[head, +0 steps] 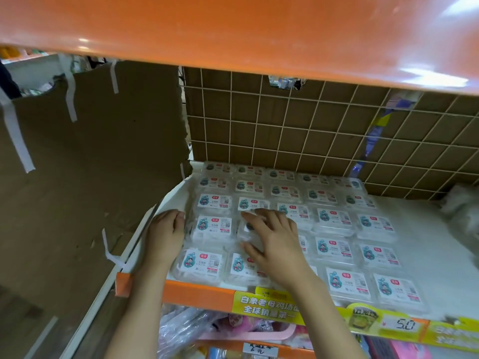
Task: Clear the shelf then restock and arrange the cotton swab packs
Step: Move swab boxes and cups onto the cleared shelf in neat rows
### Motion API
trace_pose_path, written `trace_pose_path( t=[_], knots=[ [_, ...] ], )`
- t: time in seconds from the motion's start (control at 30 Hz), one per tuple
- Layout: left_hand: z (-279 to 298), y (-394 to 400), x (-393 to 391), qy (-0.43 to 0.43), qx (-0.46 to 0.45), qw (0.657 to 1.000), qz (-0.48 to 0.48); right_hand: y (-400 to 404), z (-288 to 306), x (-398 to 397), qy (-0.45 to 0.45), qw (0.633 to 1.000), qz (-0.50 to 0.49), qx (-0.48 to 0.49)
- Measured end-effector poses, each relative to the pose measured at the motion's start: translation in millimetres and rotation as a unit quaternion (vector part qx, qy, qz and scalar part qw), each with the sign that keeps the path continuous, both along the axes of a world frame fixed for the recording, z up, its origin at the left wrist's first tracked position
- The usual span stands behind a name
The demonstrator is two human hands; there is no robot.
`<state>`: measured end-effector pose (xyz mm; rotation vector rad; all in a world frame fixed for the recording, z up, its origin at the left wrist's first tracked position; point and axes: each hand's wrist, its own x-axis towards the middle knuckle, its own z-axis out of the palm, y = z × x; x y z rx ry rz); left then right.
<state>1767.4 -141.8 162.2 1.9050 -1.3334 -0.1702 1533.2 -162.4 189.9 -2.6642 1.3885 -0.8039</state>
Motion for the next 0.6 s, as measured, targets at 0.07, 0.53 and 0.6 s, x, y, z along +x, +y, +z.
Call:
trace_pose_path(
  t=[0.07, 0.53, 0.6],
  knots=[
    [0, 0, 1, 0.004, 0.004, 1.000, -0.001, 0, -3, 3, 0.014, 1.000, 0.004, -0.010],
    [3, -1, 2, 0.015, 0.032, 0.999, -0.004, 11, -6, -10, 0.020, 0.997, -0.003, 0.072],
    [5, -3, 6, 0.021, 0.054, 0.998, -0.016, 12, -3, -12, 0.021, 0.997, -0.005, 0.069]
  ],
)
